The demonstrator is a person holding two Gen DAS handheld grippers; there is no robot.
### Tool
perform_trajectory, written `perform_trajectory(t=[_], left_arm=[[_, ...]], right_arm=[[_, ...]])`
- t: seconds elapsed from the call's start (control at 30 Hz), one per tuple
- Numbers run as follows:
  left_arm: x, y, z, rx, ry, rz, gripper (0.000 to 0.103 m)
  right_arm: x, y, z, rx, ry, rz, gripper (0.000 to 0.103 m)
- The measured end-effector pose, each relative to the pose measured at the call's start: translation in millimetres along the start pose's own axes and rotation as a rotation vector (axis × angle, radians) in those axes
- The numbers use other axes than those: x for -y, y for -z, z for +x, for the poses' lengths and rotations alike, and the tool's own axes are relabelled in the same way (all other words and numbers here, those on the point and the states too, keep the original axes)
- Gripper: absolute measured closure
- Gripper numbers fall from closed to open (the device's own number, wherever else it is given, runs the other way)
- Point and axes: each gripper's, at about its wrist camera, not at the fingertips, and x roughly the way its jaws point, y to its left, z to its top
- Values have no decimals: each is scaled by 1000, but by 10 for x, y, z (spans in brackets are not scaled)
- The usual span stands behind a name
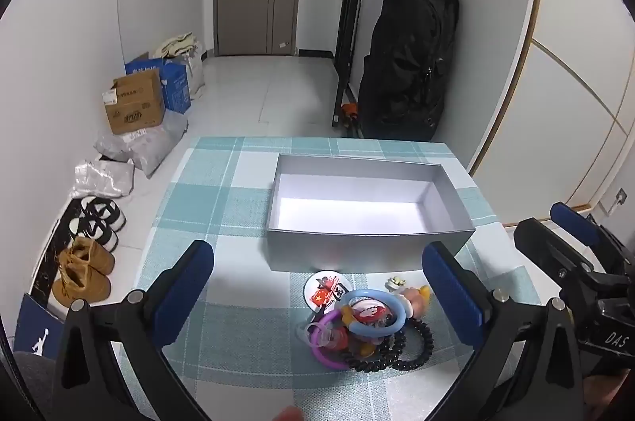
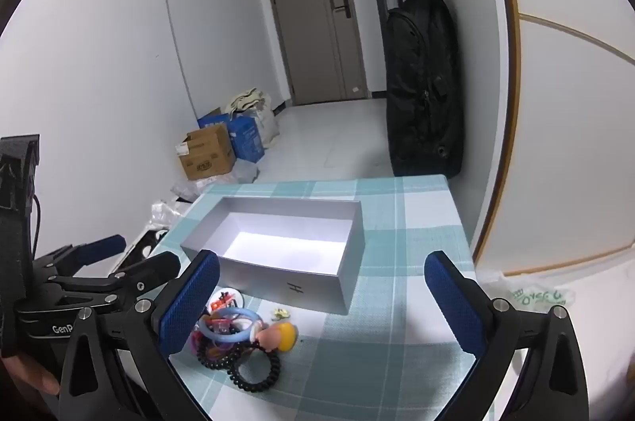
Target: Organize jewelry
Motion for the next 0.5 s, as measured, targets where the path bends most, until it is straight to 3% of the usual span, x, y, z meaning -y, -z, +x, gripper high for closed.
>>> perform_trajectory(t=[0.2,0.5], left_arm=[[-55,-78,54,-27,10,-20,1],[-27,36,3,8,10,7,1]], right_arm=[[6,11,0,-5,2,8,0],[-7,35,-29,2,5,1,0]])
